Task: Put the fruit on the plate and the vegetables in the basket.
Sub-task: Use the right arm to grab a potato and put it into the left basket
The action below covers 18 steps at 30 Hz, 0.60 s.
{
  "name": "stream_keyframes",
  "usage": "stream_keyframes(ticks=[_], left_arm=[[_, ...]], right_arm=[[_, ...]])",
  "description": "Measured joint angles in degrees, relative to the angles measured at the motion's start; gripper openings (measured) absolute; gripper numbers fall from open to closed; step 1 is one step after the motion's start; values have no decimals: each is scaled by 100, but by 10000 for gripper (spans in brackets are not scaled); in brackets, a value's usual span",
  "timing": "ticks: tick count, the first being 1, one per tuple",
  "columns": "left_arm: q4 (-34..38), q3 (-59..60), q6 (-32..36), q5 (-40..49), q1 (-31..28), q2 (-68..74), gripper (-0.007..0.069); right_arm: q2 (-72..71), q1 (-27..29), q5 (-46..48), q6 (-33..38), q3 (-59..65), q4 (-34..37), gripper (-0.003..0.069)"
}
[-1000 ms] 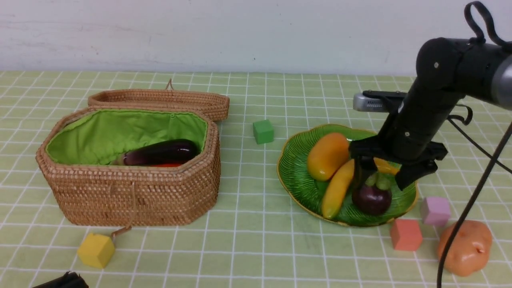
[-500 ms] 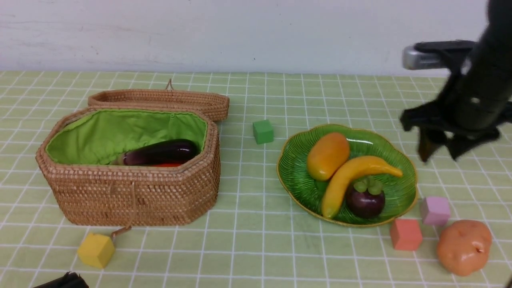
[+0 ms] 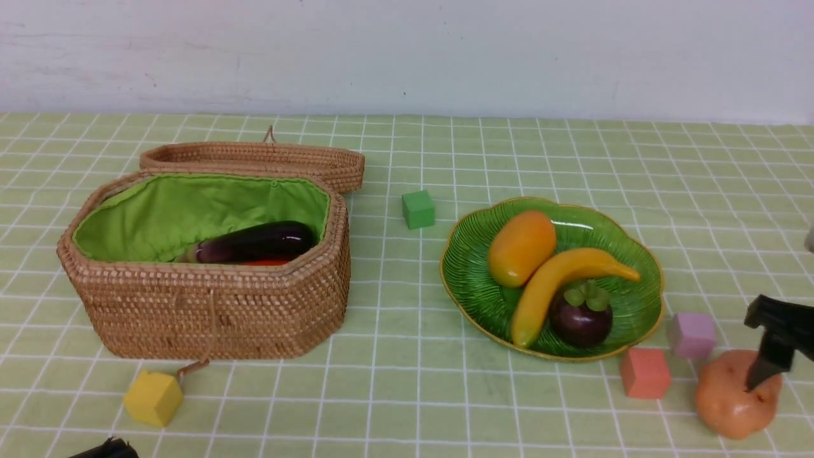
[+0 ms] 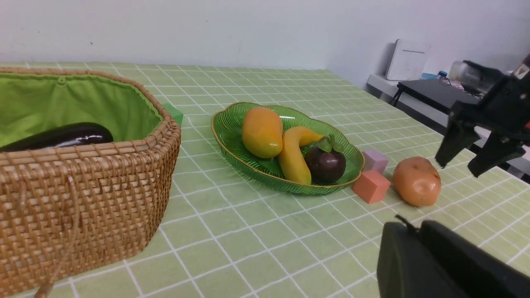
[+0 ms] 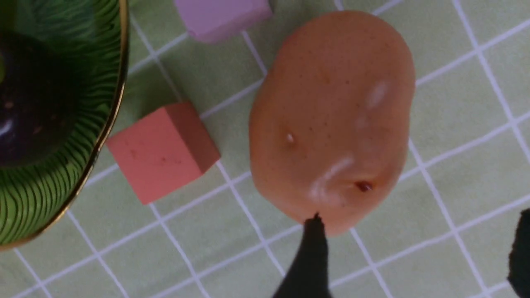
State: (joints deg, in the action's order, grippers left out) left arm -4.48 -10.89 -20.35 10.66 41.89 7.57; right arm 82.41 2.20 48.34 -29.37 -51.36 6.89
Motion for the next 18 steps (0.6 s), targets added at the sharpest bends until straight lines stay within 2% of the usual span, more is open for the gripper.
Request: stream_keyframes(ticks=[2, 5, 11, 18], left_arm=[[7, 0, 0, 0, 0, 0, 39], [14, 0, 0, 0, 0, 0, 39], [19, 0, 0, -5, 0, -5, 39], [19, 0, 0, -23, 0, -5, 39]], right_arm=[[189, 0, -198, 0, 0, 66, 671], [456, 0, -466, 7, 0, 95, 671], [937, 0, -1039, 23, 0, 216, 604], [1389, -13, -1349, 80, -61, 352, 588]])
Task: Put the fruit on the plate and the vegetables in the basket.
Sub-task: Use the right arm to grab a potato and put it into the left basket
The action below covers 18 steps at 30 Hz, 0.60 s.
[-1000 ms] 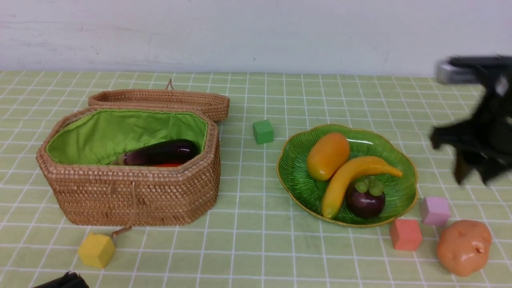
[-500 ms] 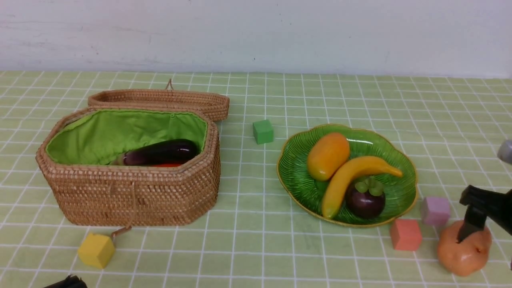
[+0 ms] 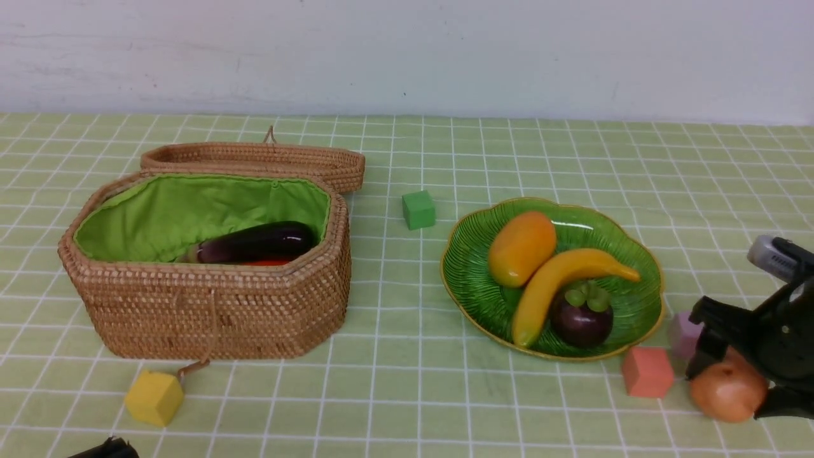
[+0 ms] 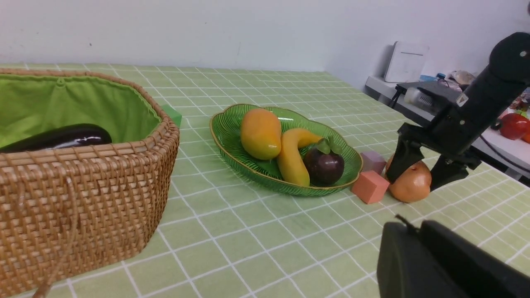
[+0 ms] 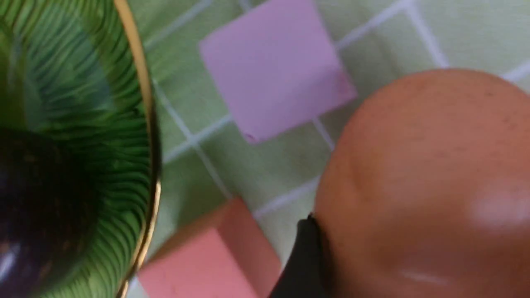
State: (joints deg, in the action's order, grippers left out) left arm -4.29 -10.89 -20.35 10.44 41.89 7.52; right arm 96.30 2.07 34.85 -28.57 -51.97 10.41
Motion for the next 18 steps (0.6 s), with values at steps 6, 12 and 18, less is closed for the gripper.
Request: stream_keyframes(ticks=[6, 12, 18], left_arm=[[0, 0, 0, -25, 0, 0, 39], [0, 0, 0, -33, 0, 0, 39], [0, 0, 0, -33, 0, 0, 38]], right_arm=[[176, 13, 49, 704, 20, -138, 538], [181, 13, 119, 963, 20, -163, 538], [106, 13, 301, 1131, 26, -202, 538]])
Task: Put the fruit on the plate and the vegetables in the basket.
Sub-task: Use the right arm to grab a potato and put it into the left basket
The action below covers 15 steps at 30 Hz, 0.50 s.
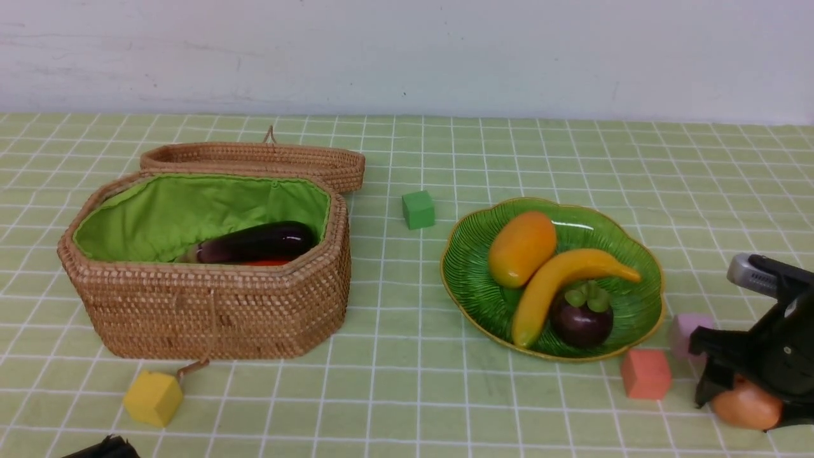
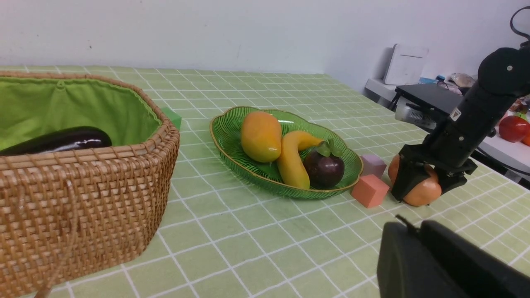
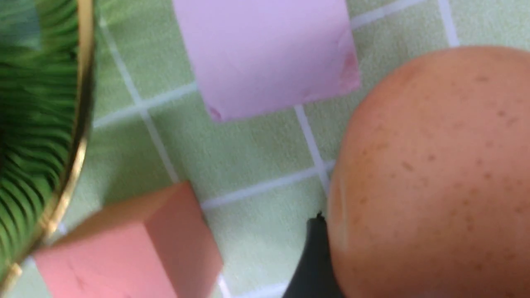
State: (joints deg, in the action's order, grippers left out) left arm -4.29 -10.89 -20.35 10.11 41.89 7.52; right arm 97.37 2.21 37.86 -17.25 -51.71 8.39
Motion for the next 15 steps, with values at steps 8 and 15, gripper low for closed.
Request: stream_keyframes(ticks=[8, 15], left_arm=[[0, 0, 0, 0, 0, 0, 39], [-95, 0, 0, 0, 0, 0, 39]], right_arm=[[-1042, 0, 1216, 190, -454, -197, 538], [-2039, -343, 2382, 402, -1394, 57, 538]])
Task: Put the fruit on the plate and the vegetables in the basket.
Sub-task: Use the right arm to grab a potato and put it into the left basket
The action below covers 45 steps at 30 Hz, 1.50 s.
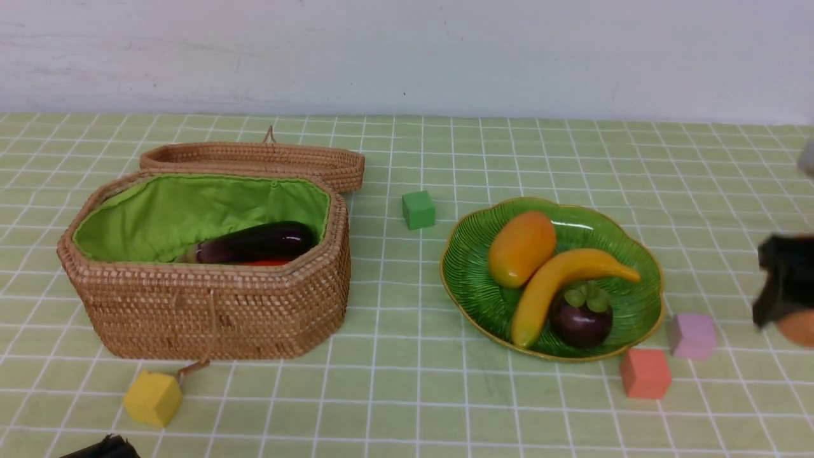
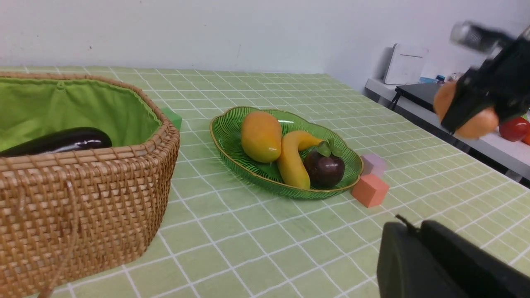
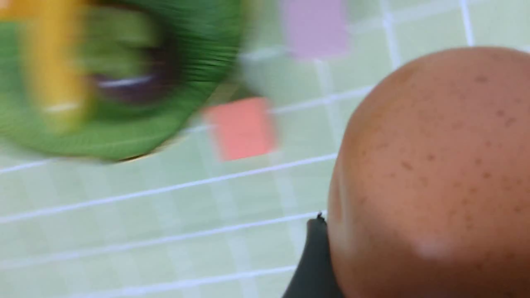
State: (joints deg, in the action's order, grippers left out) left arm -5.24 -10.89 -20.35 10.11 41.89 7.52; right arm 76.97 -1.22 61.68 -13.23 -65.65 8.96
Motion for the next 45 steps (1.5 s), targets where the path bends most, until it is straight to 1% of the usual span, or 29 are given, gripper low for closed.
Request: stream_keyframes(ticks=[2, 3, 4, 5, 6, 8, 10, 12, 15, 16, 19, 21, 22, 23, 24, 25, 28, 31, 39, 40, 41, 42, 43, 44, 45], left_arm=[[-282, 0, 0, -31, 0, 0, 39], [-308, 0, 0, -47, 0, 0, 39], [-455, 0, 0, -116, 0, 0, 39], [-502, 0, 0, -139, 0, 0, 39], [-733, -7, 0, -212, 0, 0, 39], [-1039, -76, 0, -205, 0, 0, 39], [-1448, -236, 0, -137, 0, 0, 39], [-1752, -461, -57, 79, 0, 0, 38], [-2296, -801, -471, 675, 0, 0, 29], [-2451, -870, -675, 902, 0, 0, 25], [-3055, -992, -1619, 1397, 0, -1, 4], [-3578, -1005, -2465, 1608, 0, -1, -4], [-3625, -1005, -2542, 1618, 0, -1, -5], [-4055, -1005, -3206, 1678, 0, -1, -6], [-4100, -1005, -3274, 1678, 0, -1, -6], [-4422, -1005, -3724, 1690, 0, -1, -6], [-5004, -1017, -4445, 1705, 0, -1, -6], [-5218, -1029, -4659, 1787, 0, -1, -6], [-5257, -1029, -4714, 1940, 0, -1, -4], [-5245, -1029, -4714, 1940, 0, -1, -3], [-5245, -1029, -4714, 1940, 0, -1, -2], [-5245, -1029, -4714, 1940, 0, -1, -2], [-5239, -1029, -4714, 1940, 0, -1, -3], [-5240, -1029, -4714, 1940, 0, -1, -3], [-5240, -1029, -4714, 1940, 0, -1, -3]], right_arm=[[-134, -654, 107, 229, -487, 392, 538], [-134, -718, 107, 240, -528, 420, 538], [-34, -1263, 96, 353, -872, 578, 538], [-16, -1336, 96, 369, -919, 590, 538], [205, -2010, 28, 472, -1366, 640, 538], [621, -2712, -81, 598, -1937, 607, 538], [1163, -3243, -118, 665, -2512, 516, 538], [1653, -3649, -123, 724, -3130, 444, 538], [2624, -4061, -123, 873, -4163, 413, 538], [2882, -4140, -123, 908, -4465, 413, 538], [3742, -4319, -117, 971, -5507, 407, 538], [4334, -4351, -117, 990, -6237, 392, 538], [4384, -4351, -125, 990, -6298, 392, 538], [4762, -4351, -189, 1021, -6789, 371, 538], [4848, -4351, -210, 1036, -6837, 370, 538], [5124, -4351, -330, 1099, -7129, 341, 538], [5576, -4351, -734, 1201, -7496, 300, 538], [5851, -4351, -1019, 1248, -7553, 238, 538], [6086, -4351, -1408, 1267, -7569, -11, 540], [6097, -4351, -1410, 1267, -7569, -60, 559], [6103, -4351, -1423, 1267, -7569, -109, 594], [6103, -4351, -1423, 1272, -7569, -124, 601], [6103, -4351, -1430, 1272, -7576, -176, 645], [6097, -4351, -1436, 1272, -7575, -218, 668], [6095, -4351, -1436, 1272, -7575, -229, 670]])
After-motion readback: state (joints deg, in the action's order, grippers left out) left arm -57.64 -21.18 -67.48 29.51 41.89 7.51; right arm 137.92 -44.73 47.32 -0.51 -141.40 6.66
